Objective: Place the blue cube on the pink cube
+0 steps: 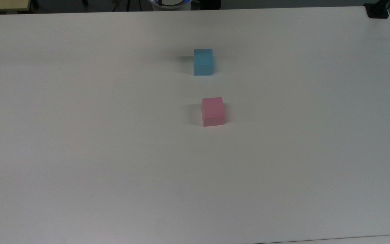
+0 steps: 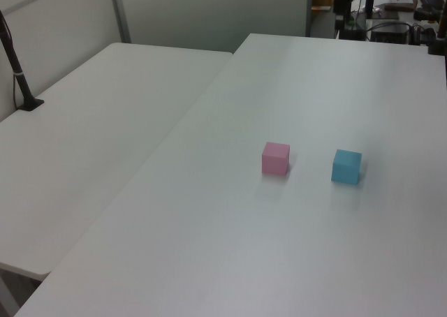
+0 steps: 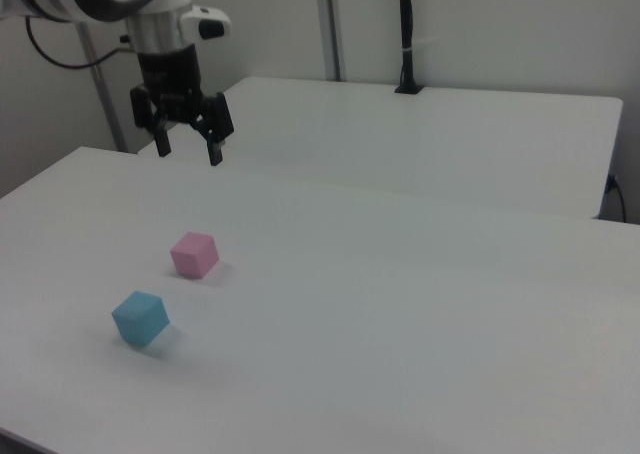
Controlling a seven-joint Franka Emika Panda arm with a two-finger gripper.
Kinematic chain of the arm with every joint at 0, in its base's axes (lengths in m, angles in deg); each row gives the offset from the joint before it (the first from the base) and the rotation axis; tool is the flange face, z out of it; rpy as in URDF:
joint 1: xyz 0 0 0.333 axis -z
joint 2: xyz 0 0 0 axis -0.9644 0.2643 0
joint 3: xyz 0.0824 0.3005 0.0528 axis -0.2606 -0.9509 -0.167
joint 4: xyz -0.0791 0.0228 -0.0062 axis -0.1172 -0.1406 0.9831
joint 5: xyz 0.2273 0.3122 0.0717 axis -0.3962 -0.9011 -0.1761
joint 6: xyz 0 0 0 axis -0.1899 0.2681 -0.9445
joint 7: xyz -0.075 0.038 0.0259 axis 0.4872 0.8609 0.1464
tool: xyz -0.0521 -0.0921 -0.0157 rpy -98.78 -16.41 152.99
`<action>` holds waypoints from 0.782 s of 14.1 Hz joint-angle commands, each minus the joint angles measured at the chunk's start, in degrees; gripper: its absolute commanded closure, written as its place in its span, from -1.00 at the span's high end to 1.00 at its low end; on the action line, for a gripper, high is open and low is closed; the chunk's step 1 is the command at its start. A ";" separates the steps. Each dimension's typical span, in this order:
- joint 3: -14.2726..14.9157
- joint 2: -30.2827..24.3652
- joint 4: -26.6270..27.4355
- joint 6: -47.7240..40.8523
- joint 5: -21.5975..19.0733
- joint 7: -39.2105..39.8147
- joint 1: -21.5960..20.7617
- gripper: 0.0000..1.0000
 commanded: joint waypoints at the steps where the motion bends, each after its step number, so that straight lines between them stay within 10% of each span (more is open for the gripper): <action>1: -2.33 -4.26 7.29 2.07 -0.14 2.42 -0.31 1.00; 11: -8.30 -12.35 27.33 15.07 -4.00 -6.71 -0.48 1.00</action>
